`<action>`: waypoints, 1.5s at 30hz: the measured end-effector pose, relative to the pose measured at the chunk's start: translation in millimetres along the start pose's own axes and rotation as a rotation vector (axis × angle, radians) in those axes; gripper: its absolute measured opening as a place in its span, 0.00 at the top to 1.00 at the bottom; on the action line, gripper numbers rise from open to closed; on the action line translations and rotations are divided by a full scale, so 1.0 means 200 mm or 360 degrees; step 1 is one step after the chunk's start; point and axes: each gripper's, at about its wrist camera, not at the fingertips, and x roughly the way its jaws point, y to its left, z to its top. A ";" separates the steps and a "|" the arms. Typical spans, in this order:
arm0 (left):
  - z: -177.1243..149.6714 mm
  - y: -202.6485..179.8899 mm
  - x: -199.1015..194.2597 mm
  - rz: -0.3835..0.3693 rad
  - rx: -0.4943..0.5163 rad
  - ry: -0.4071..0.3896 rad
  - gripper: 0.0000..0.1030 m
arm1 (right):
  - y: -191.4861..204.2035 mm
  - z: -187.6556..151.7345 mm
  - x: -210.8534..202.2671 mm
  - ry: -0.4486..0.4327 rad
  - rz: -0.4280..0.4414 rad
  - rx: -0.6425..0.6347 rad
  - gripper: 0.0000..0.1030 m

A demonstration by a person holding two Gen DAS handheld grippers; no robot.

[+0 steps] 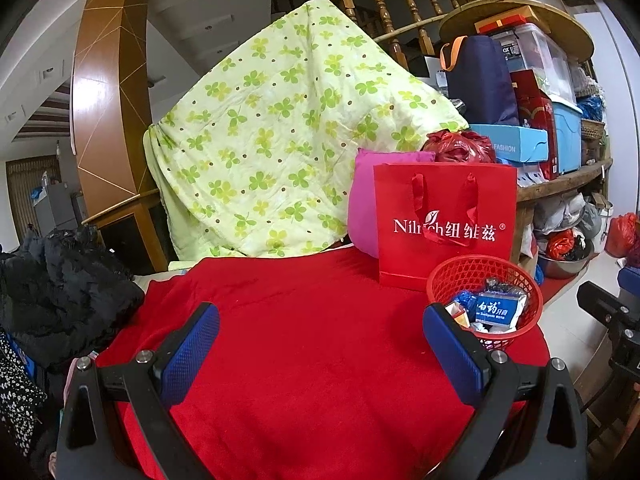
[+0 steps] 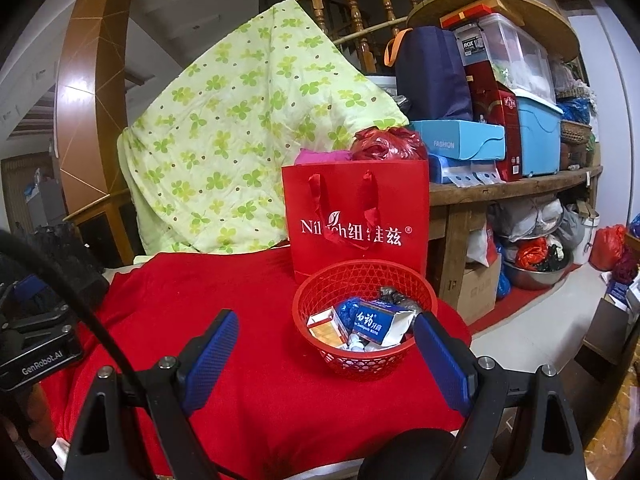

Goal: Collect trash

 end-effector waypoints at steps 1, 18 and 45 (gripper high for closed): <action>0.00 0.00 0.00 -0.0002 -0.0003 0.0000 0.02 | 0.00 0.00 0.00 -0.0002 -0.0003 0.0000 0.11; -0.02 0.00 0.00 0.0000 -0.0004 0.0011 0.02 | 0.00 0.00 0.00 0.0006 -0.0051 0.0001 0.11; -0.05 0.03 0.03 -0.0019 0.0007 0.0041 0.02 | 0.00 -0.01 0.03 0.0037 -0.0062 0.0011 0.11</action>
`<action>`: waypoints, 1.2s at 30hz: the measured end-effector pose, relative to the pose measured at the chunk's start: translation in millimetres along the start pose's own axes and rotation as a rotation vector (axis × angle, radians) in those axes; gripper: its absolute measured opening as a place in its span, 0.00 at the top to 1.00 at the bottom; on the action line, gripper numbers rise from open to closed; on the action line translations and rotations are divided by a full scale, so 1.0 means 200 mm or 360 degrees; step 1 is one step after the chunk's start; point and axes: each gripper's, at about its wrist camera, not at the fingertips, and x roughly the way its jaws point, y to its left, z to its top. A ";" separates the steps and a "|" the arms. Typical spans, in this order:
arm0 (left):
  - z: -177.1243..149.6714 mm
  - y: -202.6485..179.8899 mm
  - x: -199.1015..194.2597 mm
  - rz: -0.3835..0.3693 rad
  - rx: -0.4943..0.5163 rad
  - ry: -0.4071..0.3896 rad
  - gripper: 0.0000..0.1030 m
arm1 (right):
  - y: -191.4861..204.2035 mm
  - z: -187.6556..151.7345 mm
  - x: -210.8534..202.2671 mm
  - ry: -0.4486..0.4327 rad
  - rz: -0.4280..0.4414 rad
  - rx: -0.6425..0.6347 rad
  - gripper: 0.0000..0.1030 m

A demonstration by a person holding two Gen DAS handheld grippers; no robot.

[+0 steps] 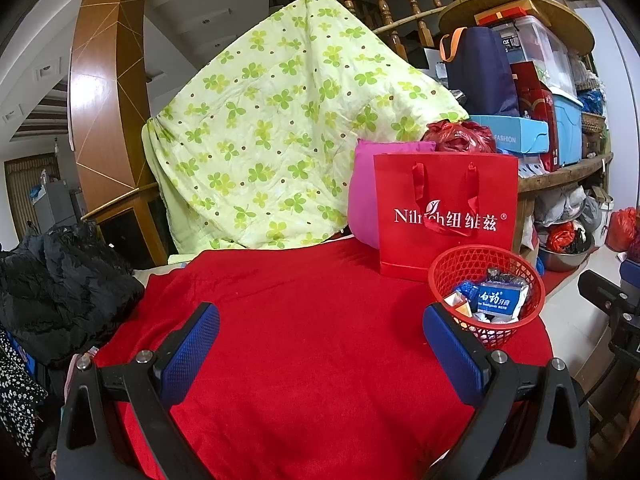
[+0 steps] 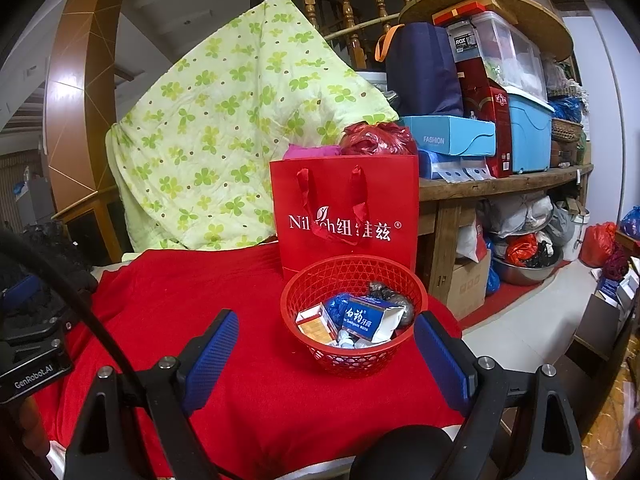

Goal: Collect trash

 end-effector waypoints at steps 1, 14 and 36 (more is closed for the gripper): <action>0.00 0.00 0.00 0.0003 0.0000 -0.0001 0.02 | 0.00 0.00 0.00 0.0000 0.0000 0.0001 0.11; -0.02 0.00 0.02 -0.0006 0.0026 0.0021 0.02 | 0.00 -0.01 0.02 0.0012 -0.0005 0.0000 0.11; -0.06 0.04 0.04 -0.0031 0.0046 0.0061 0.02 | -0.01 -0.04 0.06 0.0035 -0.0020 0.0014 0.11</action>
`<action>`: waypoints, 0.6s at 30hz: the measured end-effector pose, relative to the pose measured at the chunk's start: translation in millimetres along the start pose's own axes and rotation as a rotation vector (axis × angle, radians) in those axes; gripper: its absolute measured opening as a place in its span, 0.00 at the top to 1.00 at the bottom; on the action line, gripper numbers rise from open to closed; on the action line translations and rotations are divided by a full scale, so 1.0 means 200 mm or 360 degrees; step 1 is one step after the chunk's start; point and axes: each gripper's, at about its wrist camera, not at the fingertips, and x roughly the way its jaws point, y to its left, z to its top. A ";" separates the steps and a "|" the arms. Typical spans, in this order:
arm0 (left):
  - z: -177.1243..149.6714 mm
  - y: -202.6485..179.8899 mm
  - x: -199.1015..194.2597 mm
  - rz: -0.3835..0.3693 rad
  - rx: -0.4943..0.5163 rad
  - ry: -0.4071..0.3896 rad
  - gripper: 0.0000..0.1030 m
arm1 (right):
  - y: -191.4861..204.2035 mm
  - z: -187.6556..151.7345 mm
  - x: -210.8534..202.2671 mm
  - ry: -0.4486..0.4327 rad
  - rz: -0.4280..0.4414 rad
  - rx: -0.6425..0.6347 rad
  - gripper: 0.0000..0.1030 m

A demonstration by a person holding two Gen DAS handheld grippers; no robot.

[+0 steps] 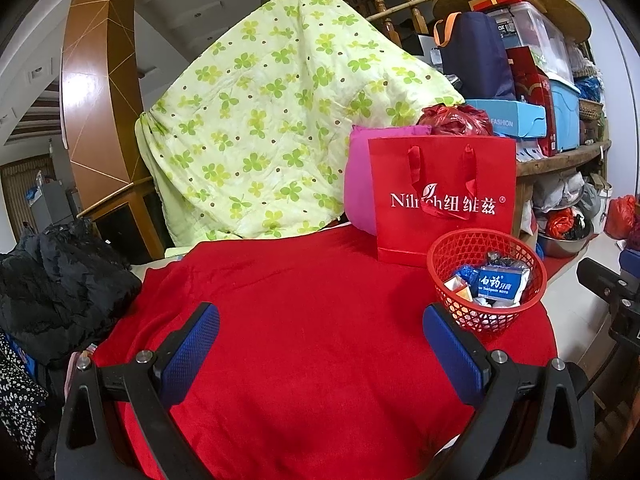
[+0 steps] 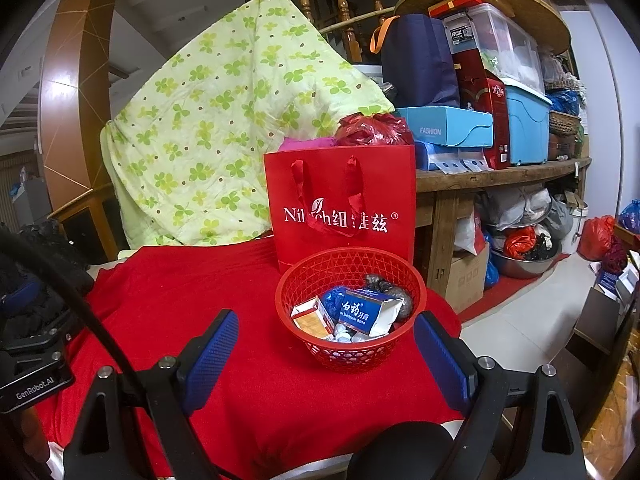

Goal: Collect trash

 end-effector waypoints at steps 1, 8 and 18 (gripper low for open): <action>0.00 0.00 0.00 -0.0001 0.0000 0.0002 0.02 | 0.00 0.00 0.00 0.0002 -0.0001 -0.0001 0.11; -0.01 0.01 0.01 -0.0012 0.0008 0.0015 0.02 | 0.01 -0.02 0.01 0.0018 -0.0001 -0.0006 0.11; -0.02 0.00 0.03 -0.0019 0.0031 0.0033 0.02 | 0.00 -0.02 0.03 0.0034 -0.0001 0.0001 0.11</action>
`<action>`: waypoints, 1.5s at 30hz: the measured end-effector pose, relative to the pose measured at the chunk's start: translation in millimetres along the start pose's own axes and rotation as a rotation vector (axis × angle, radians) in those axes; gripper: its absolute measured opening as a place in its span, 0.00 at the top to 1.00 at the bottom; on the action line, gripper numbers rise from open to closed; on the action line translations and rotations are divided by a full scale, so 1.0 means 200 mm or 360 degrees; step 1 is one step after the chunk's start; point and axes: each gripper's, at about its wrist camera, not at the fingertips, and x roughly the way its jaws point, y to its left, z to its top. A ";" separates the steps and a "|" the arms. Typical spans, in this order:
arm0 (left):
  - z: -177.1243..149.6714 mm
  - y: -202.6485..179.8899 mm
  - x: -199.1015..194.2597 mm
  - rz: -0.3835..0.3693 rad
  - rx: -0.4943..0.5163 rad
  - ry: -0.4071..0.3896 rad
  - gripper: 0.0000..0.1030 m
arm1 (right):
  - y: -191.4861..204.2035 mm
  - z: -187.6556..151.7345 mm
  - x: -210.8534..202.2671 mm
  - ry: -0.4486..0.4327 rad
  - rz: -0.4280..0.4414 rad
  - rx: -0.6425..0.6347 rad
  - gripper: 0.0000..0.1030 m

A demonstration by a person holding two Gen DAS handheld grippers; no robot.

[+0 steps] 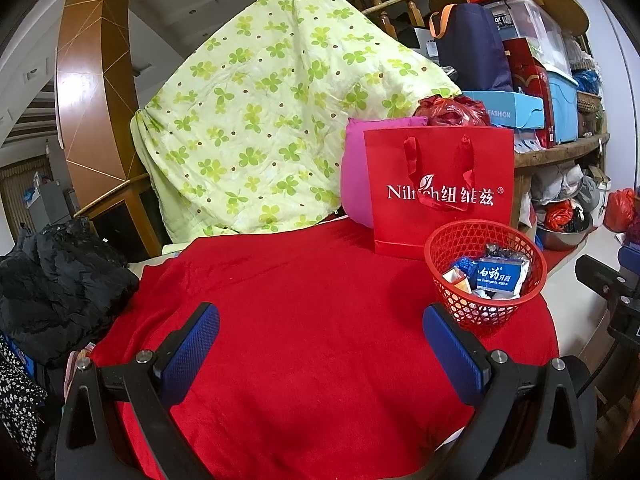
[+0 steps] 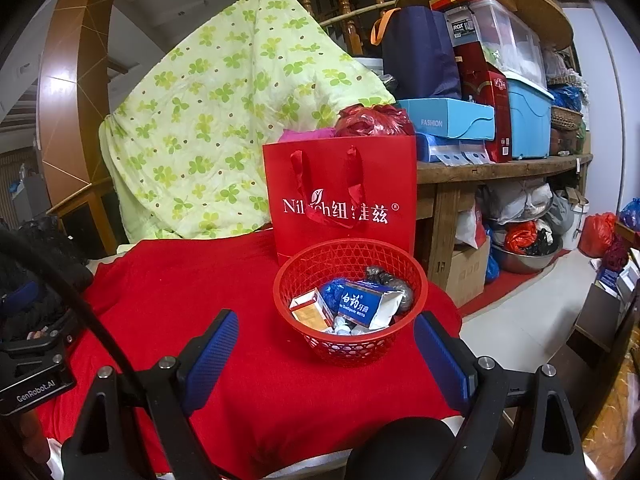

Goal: Collect trash

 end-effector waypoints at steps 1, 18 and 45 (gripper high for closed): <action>0.00 0.00 0.00 -0.0001 -0.0001 0.0000 0.02 | 0.00 0.00 0.00 0.0000 0.0001 0.0000 0.11; -0.01 -0.01 0.00 -0.0015 0.0009 0.0009 0.02 | -0.01 -0.01 0.00 0.0000 0.0001 -0.0002 0.11; -0.01 0.01 0.00 -0.0014 0.0030 0.0003 0.02 | -0.01 0.00 0.01 -0.0005 -0.0004 -0.0005 0.11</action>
